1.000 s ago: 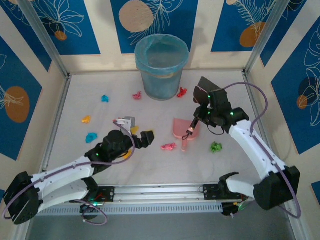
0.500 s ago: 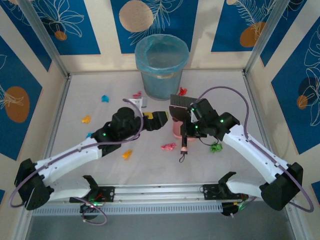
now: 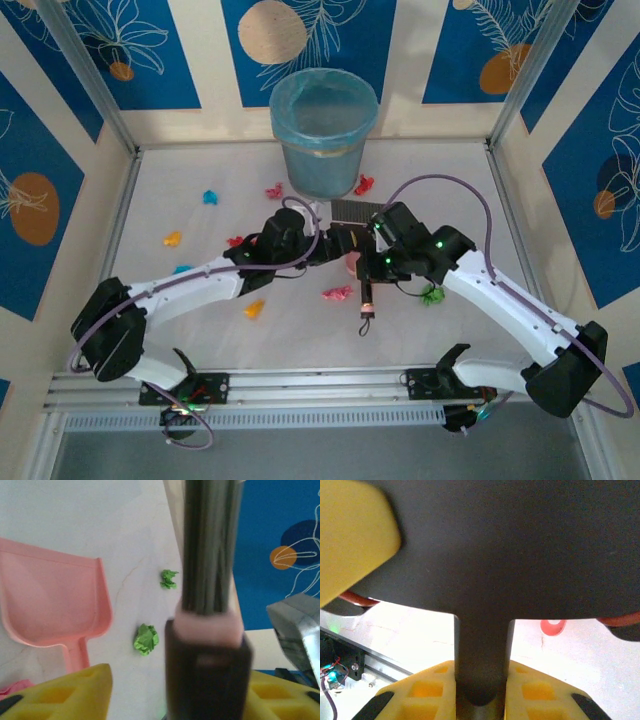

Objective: Sweep away the paper scraps from the table

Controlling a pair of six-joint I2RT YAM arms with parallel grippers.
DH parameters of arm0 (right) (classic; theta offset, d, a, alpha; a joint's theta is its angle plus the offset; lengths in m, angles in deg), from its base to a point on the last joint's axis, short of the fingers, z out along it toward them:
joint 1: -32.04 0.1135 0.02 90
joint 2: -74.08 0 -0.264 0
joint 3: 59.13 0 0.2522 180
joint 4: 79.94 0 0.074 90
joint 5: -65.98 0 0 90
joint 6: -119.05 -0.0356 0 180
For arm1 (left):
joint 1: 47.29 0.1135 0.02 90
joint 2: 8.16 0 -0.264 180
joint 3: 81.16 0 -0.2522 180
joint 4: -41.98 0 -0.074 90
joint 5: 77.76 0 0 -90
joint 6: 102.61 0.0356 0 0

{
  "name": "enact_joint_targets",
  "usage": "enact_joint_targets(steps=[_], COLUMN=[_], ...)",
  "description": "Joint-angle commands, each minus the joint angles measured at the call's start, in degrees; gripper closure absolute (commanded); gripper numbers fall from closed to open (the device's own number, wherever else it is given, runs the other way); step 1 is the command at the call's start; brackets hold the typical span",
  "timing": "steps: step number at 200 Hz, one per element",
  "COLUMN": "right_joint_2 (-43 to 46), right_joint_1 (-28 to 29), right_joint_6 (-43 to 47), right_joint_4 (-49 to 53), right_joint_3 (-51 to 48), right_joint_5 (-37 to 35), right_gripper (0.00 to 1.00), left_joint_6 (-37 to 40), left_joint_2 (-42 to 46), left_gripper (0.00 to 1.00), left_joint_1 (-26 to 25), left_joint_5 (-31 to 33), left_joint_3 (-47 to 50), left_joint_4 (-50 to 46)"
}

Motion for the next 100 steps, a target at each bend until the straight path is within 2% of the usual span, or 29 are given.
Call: enact_joint_targets(steps=[1,29,61,71,100], right_joint_2=[-0.1,-0.4,-0.5,-0.2,1.6], right_joint_1=[0.9,1.8,2.1,2.2,2.3], right_joint_6=[-0.4,-1.0,-3.4,-4.3,-7.0], right_joint_4=[0.3,0.3,0.5,-0.1,-3.4], right_joint_3=[2.3,2.3,2.1,1.7,-0.4], right_joint_5=[-0.4,-0.7,-1.4,-1.2,-0.1], right_gripper=[1.0,1.0,1.0,1.0,0.77], left_joint_6=[-3.1,-5.3,-7.7,-8.3,-11.0], left_joint_2=[-0.7,-0.9,-0.8,-0.6,0.5], left_gripper=[0.51,0.75,0.91,1.0,1.0], left_joint_1=[0.6,1.0,1.1,1.2,1.5], left_joint_5=[-1.2,-0.3,0.2,0.4,2.1], left_joint_3=[-0.8,0.7,2.1,2.4,3.8], left_joint_4=[4.0,6.1,7.8,8.0,8.6])
